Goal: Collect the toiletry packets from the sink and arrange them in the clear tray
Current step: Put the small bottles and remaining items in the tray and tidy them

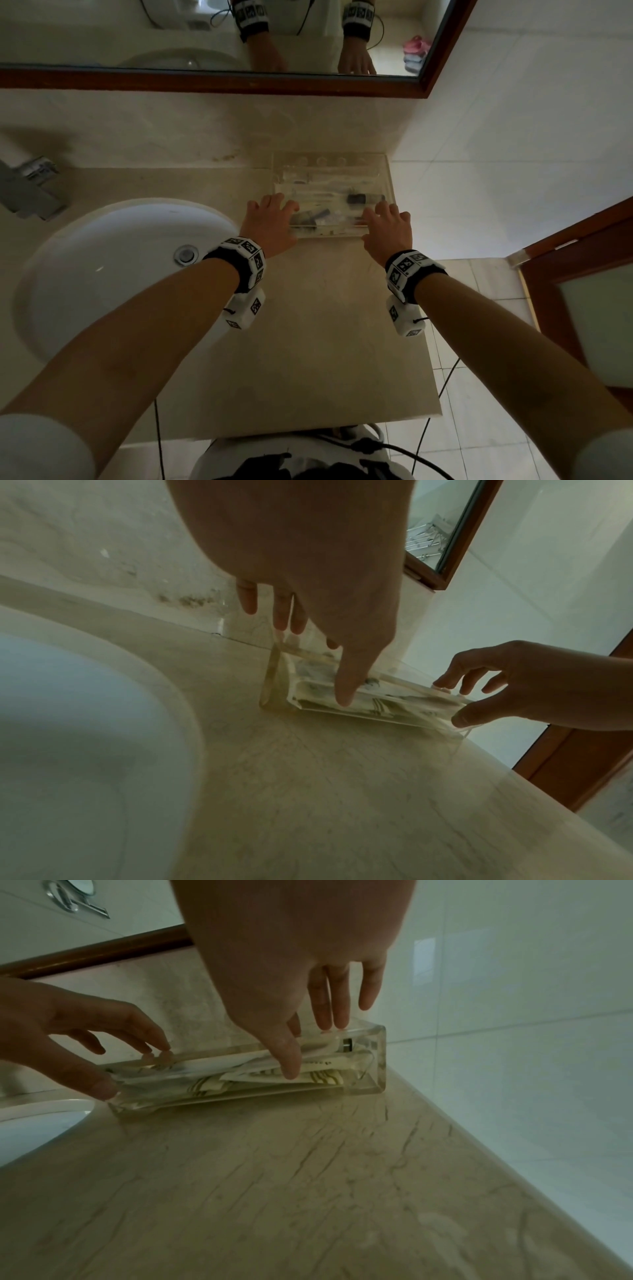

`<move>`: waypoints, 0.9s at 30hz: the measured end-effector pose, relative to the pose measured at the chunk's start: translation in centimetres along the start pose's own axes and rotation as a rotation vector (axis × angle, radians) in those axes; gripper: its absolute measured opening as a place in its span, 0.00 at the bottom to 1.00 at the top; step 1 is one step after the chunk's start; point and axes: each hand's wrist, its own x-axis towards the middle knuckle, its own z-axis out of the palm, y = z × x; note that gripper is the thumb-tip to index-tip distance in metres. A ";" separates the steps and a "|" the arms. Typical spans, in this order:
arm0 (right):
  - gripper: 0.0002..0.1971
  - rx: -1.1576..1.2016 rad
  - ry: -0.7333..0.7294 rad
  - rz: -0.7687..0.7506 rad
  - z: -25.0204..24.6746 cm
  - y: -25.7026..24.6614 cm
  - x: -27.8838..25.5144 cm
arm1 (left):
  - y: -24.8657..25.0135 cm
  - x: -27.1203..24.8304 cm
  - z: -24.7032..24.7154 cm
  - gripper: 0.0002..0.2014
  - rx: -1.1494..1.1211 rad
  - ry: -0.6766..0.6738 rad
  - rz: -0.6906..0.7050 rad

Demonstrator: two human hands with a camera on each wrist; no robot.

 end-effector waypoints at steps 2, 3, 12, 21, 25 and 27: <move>0.20 0.007 0.005 0.004 0.1 0.0 -0.1 | -0.4 -0.2 -0.1 0.30 -0.028 -0.006 0.019; 0.20 0.011 0.005 0.005 0.1 0.0 -0.1 | -0.6 -0.3 -0.2 0.30 -0.041 -0.017 0.028; 0.21 -0.011 -0.014 0.007 -0.3 -0.2 0.0 | -1.5 -0.5 -0.8 0.24 -0.077 -0.009 0.077; 0.21 -0.019 -0.017 0.011 -0.4 -0.4 0.0 | -1.8 0.2 0.2 0.20 -0.162 0.061 0.051; 0.21 -0.024 -0.031 0.014 -0.4 -0.4 0.1 | -1.5 0.7 0.3 0.20 -0.151 0.079 0.033; 0.21 -0.028 -0.035 0.012 -0.5 -0.4 0.2 | -1.1 0.7 0.5 0.19 -0.164 0.091 0.020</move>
